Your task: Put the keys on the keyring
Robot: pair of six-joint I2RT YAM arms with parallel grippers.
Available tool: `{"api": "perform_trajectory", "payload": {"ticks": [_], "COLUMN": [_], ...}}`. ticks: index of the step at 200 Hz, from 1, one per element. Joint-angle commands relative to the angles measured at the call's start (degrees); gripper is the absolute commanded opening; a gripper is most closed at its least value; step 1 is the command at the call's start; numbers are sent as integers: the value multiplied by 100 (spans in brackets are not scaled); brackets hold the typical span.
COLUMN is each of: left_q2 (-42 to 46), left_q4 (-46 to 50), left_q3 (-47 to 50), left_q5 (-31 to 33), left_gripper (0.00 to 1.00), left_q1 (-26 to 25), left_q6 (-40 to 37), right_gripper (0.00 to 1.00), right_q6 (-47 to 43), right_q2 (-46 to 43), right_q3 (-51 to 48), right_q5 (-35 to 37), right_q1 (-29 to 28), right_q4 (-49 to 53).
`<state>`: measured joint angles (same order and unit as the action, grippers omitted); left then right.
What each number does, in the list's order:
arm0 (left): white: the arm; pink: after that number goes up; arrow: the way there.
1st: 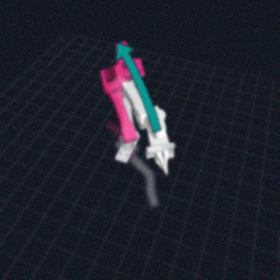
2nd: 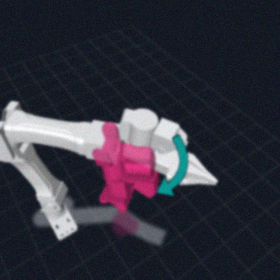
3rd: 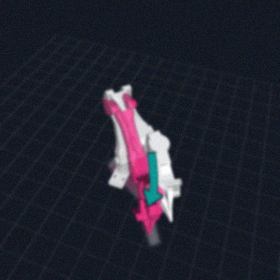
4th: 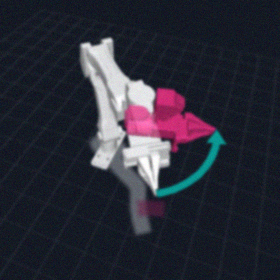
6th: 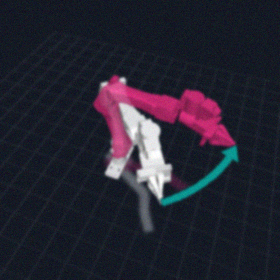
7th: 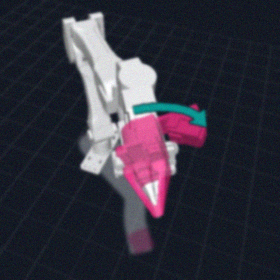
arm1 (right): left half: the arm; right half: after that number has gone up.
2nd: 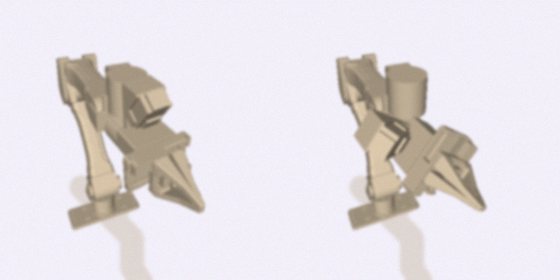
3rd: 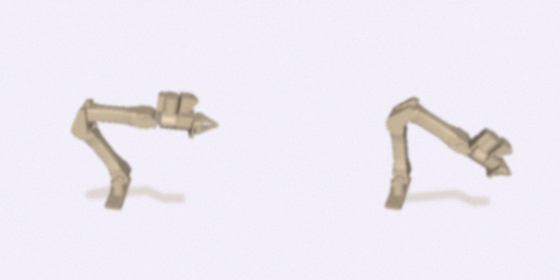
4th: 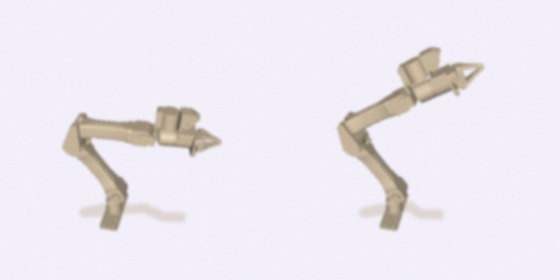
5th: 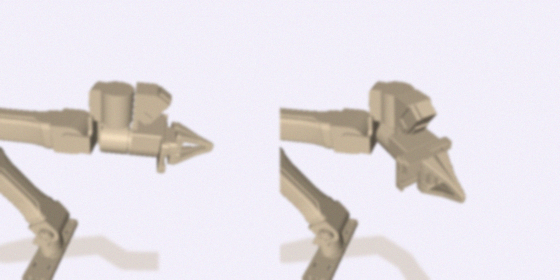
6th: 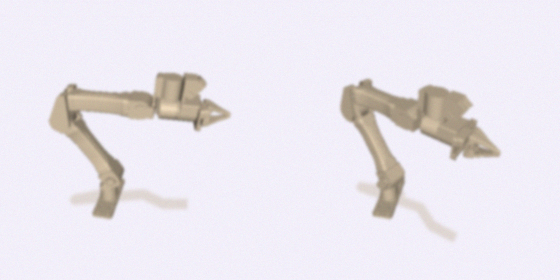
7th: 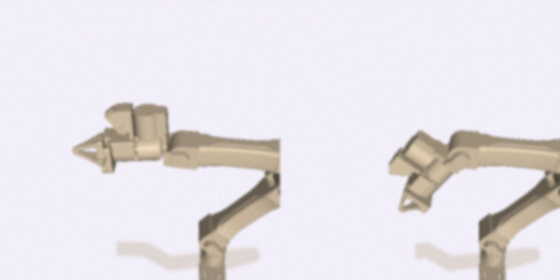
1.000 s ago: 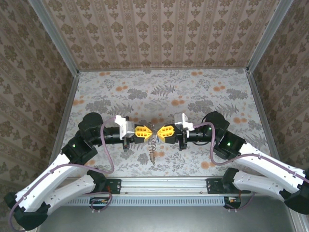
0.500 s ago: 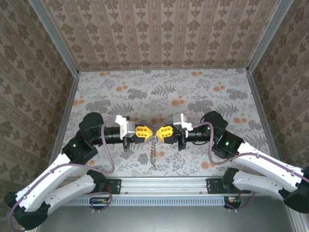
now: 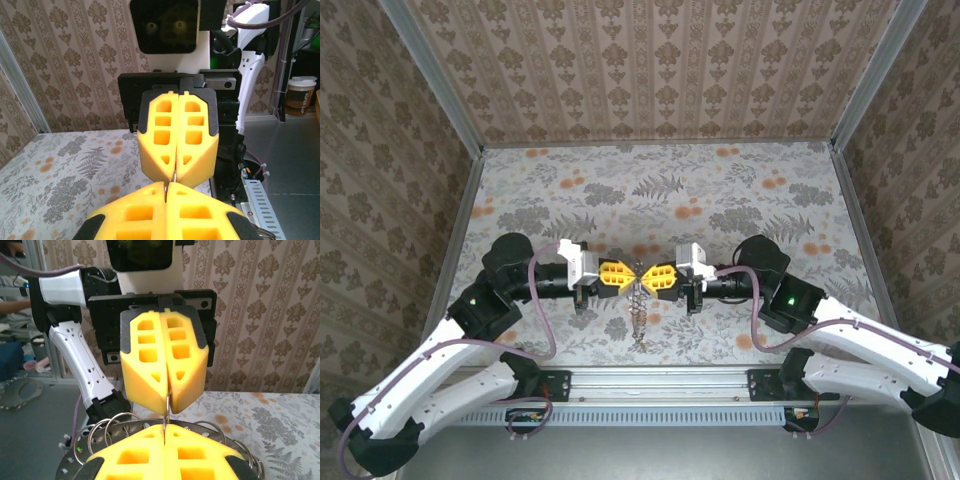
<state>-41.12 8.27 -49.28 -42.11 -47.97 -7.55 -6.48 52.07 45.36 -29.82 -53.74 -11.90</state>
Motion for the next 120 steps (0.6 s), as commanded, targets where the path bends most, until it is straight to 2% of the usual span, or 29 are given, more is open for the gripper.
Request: {"api": "perform_trajectory", "payload": {"ticks": [1,40,81,120], "left_q2": [22,-34,-62,-62], "left_q4": [-468,-541,-611,-606], "left_q3": [-200,-210,-199,-200], "left_q5": [36,21,56,163], "left_gripper": [0,0,0,0], "left_q1": [-40,-43,-39,-46], "left_q6": [97,144,179,171], "right_gripper": [0,0,0,0], "right_q6": [-741,-1321,-1576,-1716], "right_q2": [27,-14,-13,-65], "right_q3": [87,-31,-108,-208], "right_q5": [685,2049,2534,2621], "right_q1": [-469,-983,-1189,-1305], "right_q4": [501,440,306,232]}}
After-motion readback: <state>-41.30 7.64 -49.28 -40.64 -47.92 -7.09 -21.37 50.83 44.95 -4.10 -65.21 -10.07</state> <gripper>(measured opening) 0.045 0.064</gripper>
